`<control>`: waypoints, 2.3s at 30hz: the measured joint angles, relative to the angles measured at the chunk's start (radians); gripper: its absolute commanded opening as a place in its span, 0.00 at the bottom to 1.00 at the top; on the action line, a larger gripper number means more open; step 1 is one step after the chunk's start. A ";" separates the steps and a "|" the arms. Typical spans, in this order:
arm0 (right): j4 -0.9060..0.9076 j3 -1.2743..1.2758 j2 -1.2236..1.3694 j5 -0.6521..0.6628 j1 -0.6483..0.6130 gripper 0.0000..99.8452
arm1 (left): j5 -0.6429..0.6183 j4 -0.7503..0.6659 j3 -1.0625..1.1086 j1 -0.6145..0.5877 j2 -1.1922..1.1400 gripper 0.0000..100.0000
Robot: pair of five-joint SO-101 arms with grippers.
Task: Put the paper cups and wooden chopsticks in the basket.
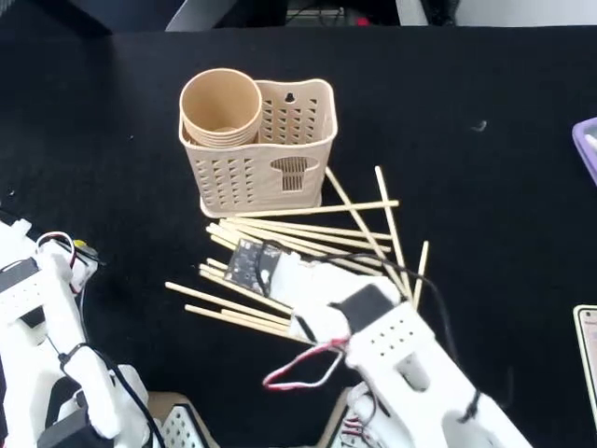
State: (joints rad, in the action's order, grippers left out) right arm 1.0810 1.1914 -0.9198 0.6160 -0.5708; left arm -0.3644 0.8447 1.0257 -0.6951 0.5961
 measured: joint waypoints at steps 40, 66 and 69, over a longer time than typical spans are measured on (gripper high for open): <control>-0.060 0.087 0.140 -0.002 -0.193 0.09 | 0.000 0.000 0.000 0.000 0.000 0.23; -0.120 0.201 0.064 -0.002 -0.213 0.09 | 0.000 -0.035 0.000 0.000 0.000 0.23; -0.117 0.201 0.064 -0.002 -0.213 0.09 | 0.000 -0.037 0.000 0.000 0.000 0.23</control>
State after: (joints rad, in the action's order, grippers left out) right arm 0.9643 1.3924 -0.8554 0.6145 -0.7841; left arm -0.3644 0.8078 1.0257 -0.6951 0.5961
